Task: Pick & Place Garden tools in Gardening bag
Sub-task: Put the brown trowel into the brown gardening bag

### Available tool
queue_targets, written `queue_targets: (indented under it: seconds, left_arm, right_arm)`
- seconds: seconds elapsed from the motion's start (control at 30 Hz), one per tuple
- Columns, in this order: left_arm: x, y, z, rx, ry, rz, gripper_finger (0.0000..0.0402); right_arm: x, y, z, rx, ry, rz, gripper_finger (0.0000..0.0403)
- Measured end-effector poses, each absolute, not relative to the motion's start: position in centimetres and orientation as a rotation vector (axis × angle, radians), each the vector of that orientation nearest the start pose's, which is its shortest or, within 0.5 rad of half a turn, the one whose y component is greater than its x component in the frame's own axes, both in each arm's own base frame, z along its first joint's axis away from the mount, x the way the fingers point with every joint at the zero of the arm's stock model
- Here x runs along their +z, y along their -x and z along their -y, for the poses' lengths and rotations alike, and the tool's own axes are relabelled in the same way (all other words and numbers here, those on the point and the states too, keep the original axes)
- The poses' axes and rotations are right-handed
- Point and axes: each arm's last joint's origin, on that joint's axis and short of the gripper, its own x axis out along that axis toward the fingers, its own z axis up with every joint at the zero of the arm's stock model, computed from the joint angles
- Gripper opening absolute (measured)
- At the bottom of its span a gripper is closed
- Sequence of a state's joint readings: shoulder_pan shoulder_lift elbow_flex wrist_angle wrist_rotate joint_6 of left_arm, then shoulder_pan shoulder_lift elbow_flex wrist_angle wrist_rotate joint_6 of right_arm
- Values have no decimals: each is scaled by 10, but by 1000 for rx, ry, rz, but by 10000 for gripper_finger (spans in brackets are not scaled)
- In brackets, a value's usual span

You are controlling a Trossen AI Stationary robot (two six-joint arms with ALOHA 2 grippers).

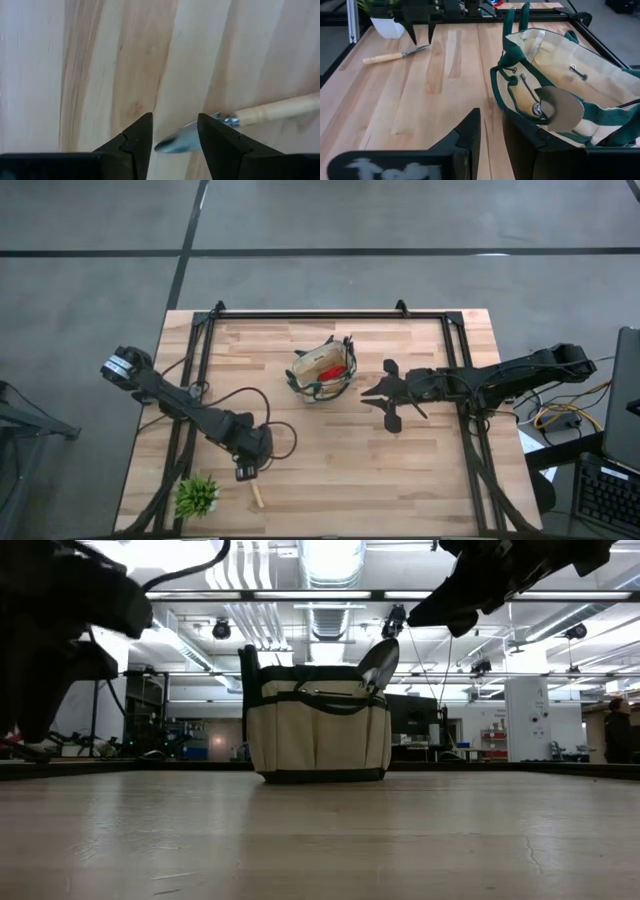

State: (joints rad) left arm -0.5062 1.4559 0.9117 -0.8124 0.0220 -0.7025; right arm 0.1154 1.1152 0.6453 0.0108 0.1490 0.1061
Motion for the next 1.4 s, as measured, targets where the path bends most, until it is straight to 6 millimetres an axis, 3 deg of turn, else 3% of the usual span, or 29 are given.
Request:
queue_targets:
  seconds: [0.43,0.83,1.4]
  left_arm:
    - [170,-203,117,56,234,-1483,158]
    - [165,-206,121,-9,284,-1432,157]
    - [166,-205,125,-67,401,-1498,156]
  right_arm:
    - [241,-235,-23,-57,-48,-445,63]
    - [241,-235,-23,-58,-48,-442,57]
    - [241,-235,-23,-58,-48,-443,54]
